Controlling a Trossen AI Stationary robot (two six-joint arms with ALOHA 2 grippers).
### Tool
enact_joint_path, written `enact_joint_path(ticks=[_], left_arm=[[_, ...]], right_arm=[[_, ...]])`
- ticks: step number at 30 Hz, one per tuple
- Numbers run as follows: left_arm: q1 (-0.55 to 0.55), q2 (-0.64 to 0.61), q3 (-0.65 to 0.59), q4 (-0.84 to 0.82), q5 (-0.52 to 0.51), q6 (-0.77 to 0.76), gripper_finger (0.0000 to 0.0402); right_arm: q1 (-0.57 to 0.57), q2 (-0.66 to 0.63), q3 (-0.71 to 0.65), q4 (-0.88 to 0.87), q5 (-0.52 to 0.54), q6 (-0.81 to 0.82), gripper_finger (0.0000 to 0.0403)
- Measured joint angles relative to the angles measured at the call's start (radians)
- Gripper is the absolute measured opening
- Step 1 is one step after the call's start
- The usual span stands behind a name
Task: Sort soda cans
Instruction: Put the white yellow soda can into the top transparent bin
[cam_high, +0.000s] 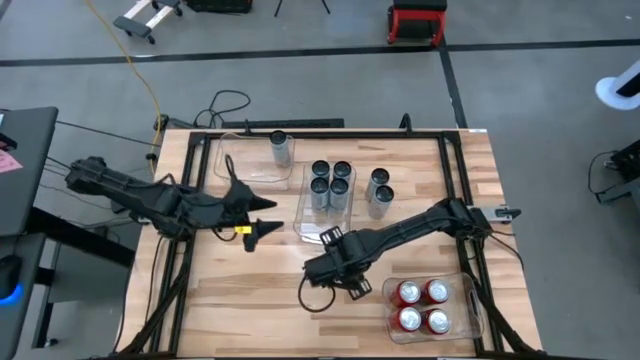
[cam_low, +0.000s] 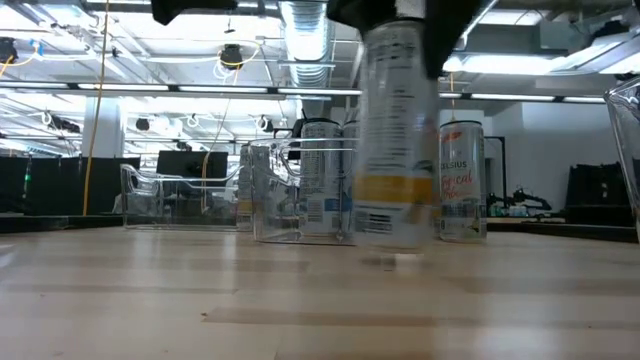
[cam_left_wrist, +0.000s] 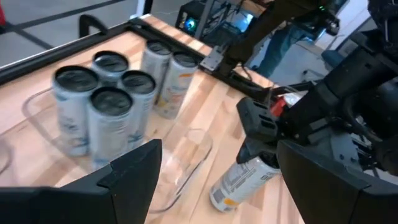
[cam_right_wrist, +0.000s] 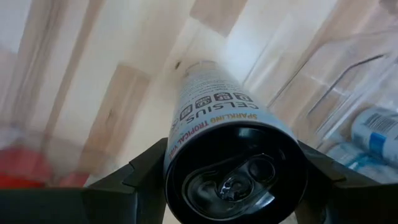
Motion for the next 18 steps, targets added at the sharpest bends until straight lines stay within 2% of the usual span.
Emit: enact_joint_path(ticks=[6, 12, 18], left_arm=[[-0.009, 0.077, 0.033, 0.05, 0.003, 0.015, 0.031], [-0.012, 0.134, 0.056, 0.05, 0.052, 0.011, 0.031], [-0.026, 0.145, 0.056, 0.055, 0.102, -0.066, 0.031]], right_arm=[[0.029, -0.001, 0.0, -0.031, -0.004, 0.0, 0.0259], [0.047, -0.001, 0.0, -0.008, -0.004, 0.022, 0.0262], [0.058, -0.001, 0.0, 0.052, -0.011, 0.046, 0.0296]])
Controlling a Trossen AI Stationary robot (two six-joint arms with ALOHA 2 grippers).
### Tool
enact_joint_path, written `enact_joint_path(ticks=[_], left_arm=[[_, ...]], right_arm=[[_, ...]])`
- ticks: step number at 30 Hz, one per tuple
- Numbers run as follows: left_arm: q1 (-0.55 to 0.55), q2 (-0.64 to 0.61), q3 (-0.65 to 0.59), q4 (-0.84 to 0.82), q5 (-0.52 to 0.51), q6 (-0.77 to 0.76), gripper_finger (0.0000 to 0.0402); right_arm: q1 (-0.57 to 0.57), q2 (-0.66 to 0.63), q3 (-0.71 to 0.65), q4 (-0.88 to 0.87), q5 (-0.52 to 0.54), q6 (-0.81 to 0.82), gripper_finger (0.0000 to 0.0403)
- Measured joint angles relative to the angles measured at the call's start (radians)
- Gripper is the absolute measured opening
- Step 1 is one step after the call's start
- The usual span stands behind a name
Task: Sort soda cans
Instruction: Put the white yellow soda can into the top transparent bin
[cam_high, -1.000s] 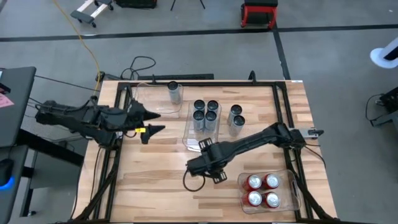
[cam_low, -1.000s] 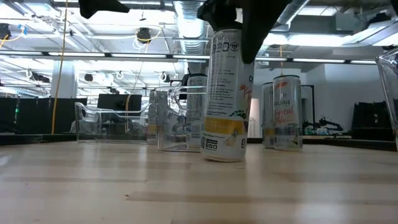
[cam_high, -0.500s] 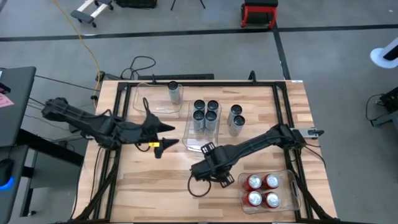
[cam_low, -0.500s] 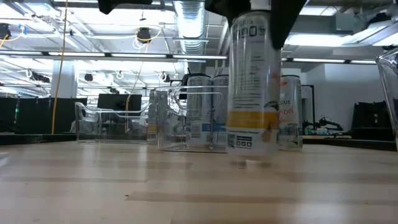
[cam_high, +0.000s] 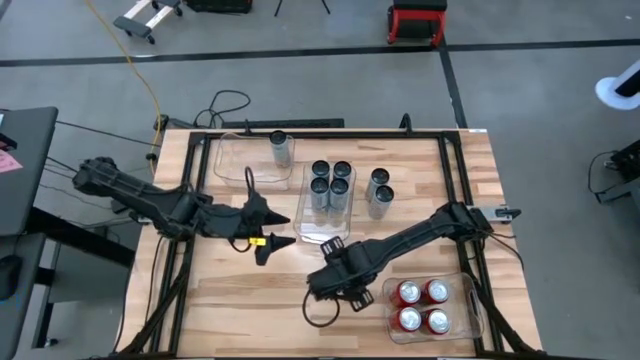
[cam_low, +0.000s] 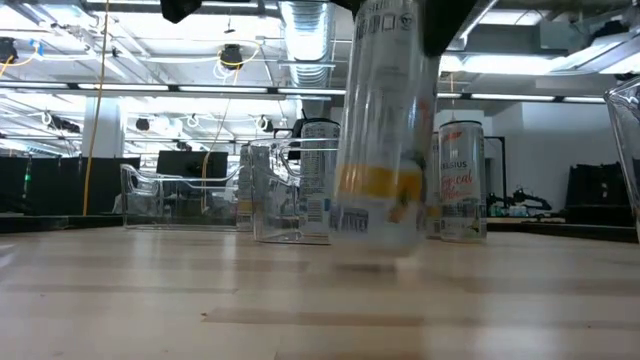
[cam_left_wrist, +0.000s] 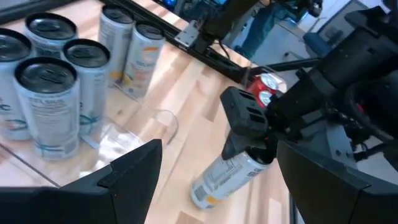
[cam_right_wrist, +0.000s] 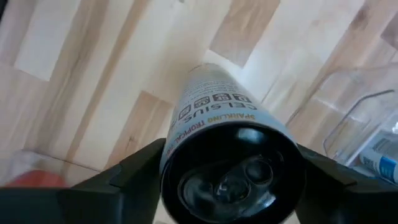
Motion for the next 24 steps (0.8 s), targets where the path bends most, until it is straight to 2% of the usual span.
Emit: enact_joint_path(ticks=[6, 9, 15, 19, 22, 24], left_arm=[[-0.025, -0.004, 0.0, 0.0, 0.001, -0.009, 0.031], [-0.029, -0.004, 0.0, -0.001, 0.001, 0.001, 0.031], [-0.029, -0.002, 0.0, 0.0, 0.043, 0.073, 0.031], [-0.029, 0.006, 0.0, 0.0, 0.092, 0.099, 0.031], [-0.028, 0.019, 0.001, -0.004, 0.09, 0.159, 0.031], [-0.028, 0.044, 0.001, 0.015, 0.088, 0.2, 0.031]], right_arm=[[0.007, -0.002, 0.002, 0.024, 0.0, 0.019, 0.0369], [0.007, -0.002, 0.002, 0.028, 0.0, 0.049, 0.0393], [-0.002, -0.008, 0.029, -0.043, 0.004, 0.18, 0.039], [-0.008, -0.009, 0.136, -0.169, -0.007, 0.272, 0.0392], [-0.005, -0.024, 0.214, -0.171, -0.027, 0.324, 0.0393], [0.004, -0.063, 0.217, -0.135, -0.031, 0.366, 0.0392]])
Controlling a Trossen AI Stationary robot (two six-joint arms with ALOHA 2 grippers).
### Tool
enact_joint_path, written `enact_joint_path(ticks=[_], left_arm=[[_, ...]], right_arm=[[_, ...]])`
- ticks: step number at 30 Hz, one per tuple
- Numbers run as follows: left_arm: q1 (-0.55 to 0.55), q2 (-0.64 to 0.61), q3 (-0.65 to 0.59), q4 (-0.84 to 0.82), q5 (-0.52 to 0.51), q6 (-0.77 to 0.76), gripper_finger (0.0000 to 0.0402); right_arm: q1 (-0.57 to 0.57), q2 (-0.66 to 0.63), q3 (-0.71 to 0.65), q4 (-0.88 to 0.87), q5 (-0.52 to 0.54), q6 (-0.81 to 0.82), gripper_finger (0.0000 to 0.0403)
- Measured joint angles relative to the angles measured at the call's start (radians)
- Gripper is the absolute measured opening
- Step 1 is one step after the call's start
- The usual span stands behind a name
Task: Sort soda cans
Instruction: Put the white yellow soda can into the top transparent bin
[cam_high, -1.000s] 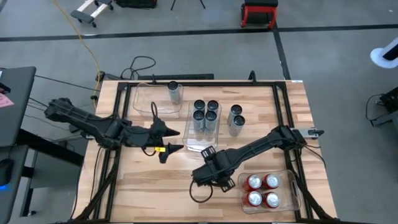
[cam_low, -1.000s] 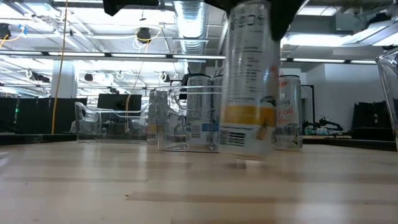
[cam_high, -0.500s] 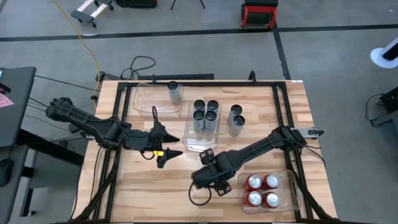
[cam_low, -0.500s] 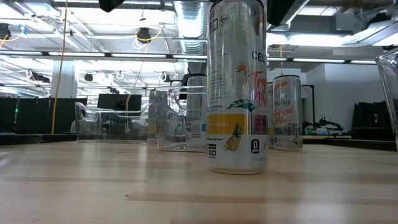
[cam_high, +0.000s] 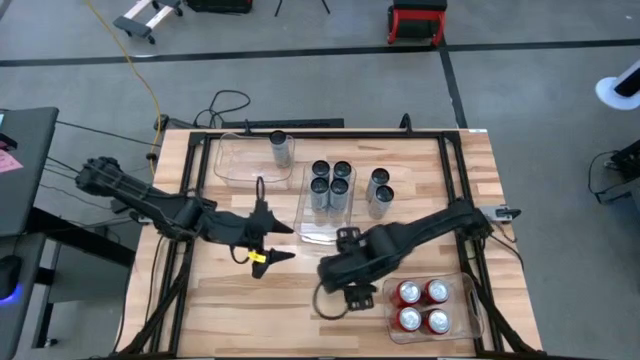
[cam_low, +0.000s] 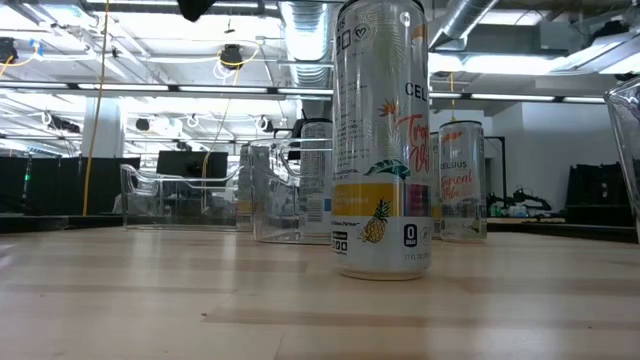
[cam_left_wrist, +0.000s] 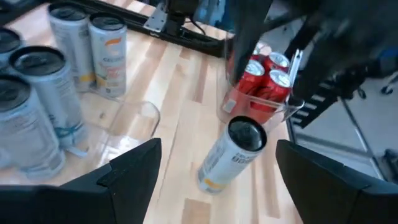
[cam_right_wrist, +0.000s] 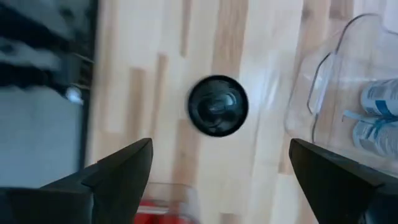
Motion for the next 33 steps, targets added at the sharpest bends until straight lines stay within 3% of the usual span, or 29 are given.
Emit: enact_joint_path(ticks=[6, 14, 21, 33], left_arm=[[-0.018, 0.136, 0.0, 0.111, 0.057, 0.174, 0.0313], [0.001, 0.296, 0.0, 0.335, 0.17, 0.168, 0.0358], [0.008, 0.412, -0.001, 0.471, 0.176, 0.278, 0.0379], [0.039, 0.537, -0.001, 0.59, 0.229, 0.337, 0.0381]], right_arm=[[0.012, -0.131, -0.011, 0.02, 0.055, 0.19, 0.0389], [0.08, -0.293, -0.012, 0.021, 0.311, 0.448, 0.0389], [0.157, -0.337, -0.012, 0.021, 0.465, 0.589, 0.0389], [0.21, -0.295, -0.019, -0.015, 0.492, 0.71, 0.0388]])
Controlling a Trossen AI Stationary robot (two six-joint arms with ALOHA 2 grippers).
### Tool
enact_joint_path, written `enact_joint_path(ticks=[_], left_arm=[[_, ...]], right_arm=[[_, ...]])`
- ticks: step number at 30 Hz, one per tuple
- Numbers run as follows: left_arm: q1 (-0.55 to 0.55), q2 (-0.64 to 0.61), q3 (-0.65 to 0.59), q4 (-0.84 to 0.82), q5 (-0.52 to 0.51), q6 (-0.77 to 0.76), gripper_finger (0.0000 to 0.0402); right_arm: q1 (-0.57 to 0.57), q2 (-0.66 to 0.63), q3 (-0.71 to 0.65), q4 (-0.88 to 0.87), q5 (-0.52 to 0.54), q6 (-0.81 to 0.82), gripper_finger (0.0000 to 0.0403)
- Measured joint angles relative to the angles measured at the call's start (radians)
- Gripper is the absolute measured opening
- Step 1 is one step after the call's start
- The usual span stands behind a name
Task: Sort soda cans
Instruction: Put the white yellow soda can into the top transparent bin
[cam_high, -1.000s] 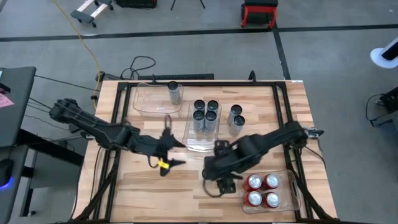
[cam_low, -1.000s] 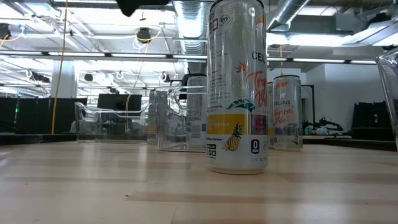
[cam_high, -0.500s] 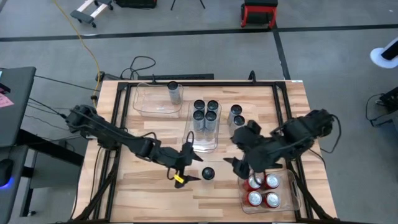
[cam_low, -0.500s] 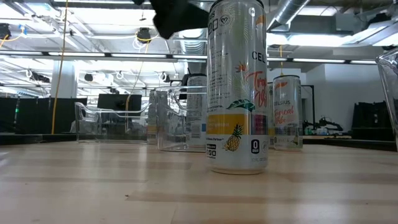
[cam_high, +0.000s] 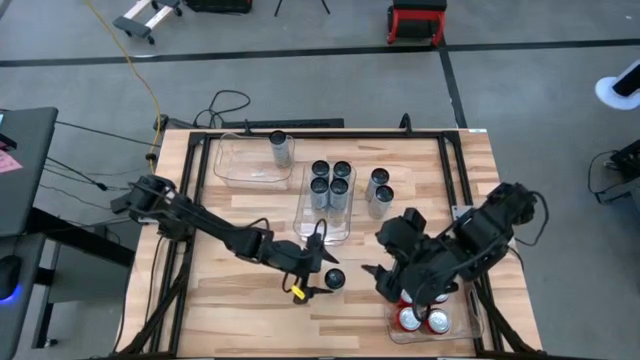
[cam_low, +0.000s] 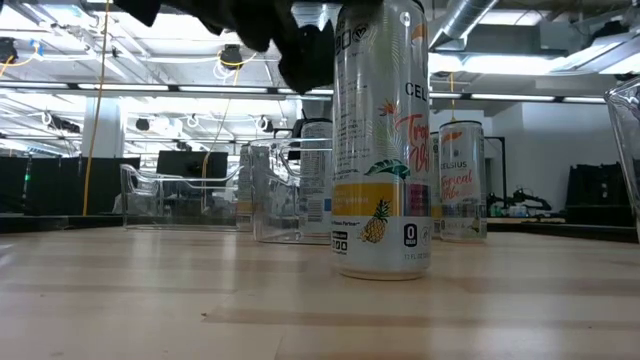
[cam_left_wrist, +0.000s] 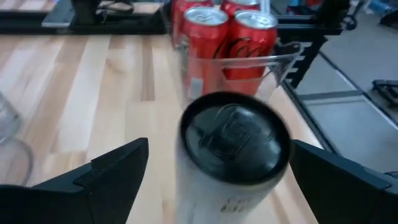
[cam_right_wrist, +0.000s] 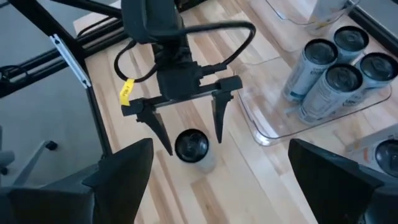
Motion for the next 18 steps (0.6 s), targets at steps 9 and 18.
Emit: enact_joint_path(ticks=[9, 18], left_arm=[[0.008, 0.008, 0.0, 0.038, 0.039, -0.034, 0.0371], [0.029, 0.008, 0.001, 0.048, 0.054, -0.051, 0.0339]], right_arm=[[0.011, 0.004, 0.0, 0.002, 0.0, 0.024, 0.0388], [0.007, 0.004, 0.0, 0.009, 0.003, 0.024, 0.0388]])
